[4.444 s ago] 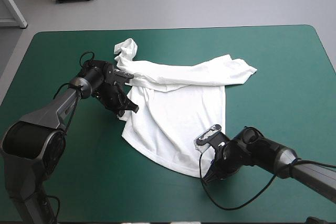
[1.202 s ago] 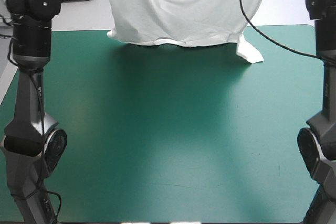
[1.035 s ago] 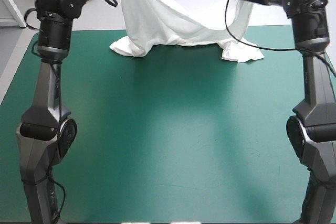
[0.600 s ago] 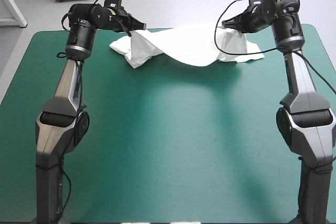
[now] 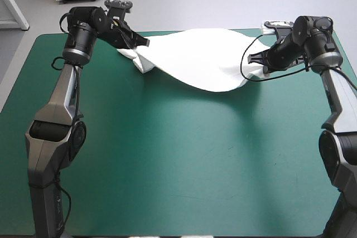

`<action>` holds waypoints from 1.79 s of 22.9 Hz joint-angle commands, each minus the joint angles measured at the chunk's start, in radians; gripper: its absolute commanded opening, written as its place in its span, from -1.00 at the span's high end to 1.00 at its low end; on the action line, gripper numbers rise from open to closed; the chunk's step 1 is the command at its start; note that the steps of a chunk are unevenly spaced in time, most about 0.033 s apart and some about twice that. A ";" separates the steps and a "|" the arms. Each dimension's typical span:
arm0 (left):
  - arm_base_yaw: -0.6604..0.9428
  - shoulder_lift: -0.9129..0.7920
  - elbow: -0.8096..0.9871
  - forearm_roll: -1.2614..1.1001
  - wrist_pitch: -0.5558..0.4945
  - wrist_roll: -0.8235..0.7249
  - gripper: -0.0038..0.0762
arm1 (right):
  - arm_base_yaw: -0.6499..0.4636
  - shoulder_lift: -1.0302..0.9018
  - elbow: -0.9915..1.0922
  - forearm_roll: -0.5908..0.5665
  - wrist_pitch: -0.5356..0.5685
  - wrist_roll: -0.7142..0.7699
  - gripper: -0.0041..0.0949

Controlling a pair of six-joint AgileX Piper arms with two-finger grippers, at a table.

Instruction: Fold the cloth

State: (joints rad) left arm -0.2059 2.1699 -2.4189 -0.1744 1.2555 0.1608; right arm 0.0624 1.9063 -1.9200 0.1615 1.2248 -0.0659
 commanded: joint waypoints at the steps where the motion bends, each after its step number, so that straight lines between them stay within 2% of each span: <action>1: -0.012 -0.215 0.337 -0.037 -0.125 0.010 0.96 | -0.008 -0.159 0.164 0.014 -0.084 -0.025 0.94; 4: -0.012 -0.514 0.905 -0.044 -0.452 -0.005 0.96 | -0.008 -0.289 0.411 0.007 -0.157 -0.030 0.94; 6: -0.012 -0.679 1.146 -0.056 -0.554 -0.005 0.96 | -0.008 -0.384 0.569 0.007 -0.198 -0.030 0.94; 7: -0.012 -0.730 1.200 -0.068 -0.560 -0.005 0.96 | -0.008 -0.428 0.647 0.007 -0.208 -0.031 0.94; 10: -0.012 -0.862 1.354 -0.082 -0.479 -0.005 0.96 | -0.008 -0.607 0.872 -0.025 -0.217 -0.039 0.94; 15: -0.012 -0.959 1.470 -0.132 -0.361 0.011 0.96 | -0.008 -0.792 1.078 -0.024 -0.190 -0.037 0.94; 19: -0.012 -1.057 1.576 -0.172 -0.289 0.011 0.96 | -0.008 -0.930 1.217 -0.024 -0.123 -0.024 0.94; 26: -0.012 -1.285 1.758 -0.223 -0.179 -0.075 0.96 | -0.008 -1.123 1.319 -0.028 0.025 -0.012 0.94; 29: -0.012 -1.440 1.805 -0.196 -0.126 -0.140 0.96 | -0.008 -1.200 1.322 -0.028 0.025 0.024 0.94; 34: -0.012 -1.476 1.816 -0.206 -0.114 -0.111 0.96 | -0.008 -1.199 1.322 -0.023 0.025 0.034 0.94; 36: -0.012 -1.476 1.816 -0.211 -0.116 -0.099 0.91 | -0.008 -1.199 1.322 -0.012 0.025 0.034 0.81; 38: -0.012 -1.476 1.816 -0.232 -0.108 -0.099 0.69 | -0.008 -1.199 1.317 0.036 0.025 0.033 0.45; 40: -0.012 -1.476 1.814 -0.269 -0.093 -0.099 0.43 | -0.008 -1.199 1.301 0.076 0.025 0.034 0.19; 41: -0.012 -1.476 1.812 -0.301 -0.068 -0.099 0.15 | -0.008 -1.199 1.273 0.090 0.025 0.049 0.03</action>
State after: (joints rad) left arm -0.2157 0.6948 -0.5781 -0.3981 1.1753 0.0624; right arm 0.0624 0.7046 -0.5872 0.2058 1.2337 -0.0250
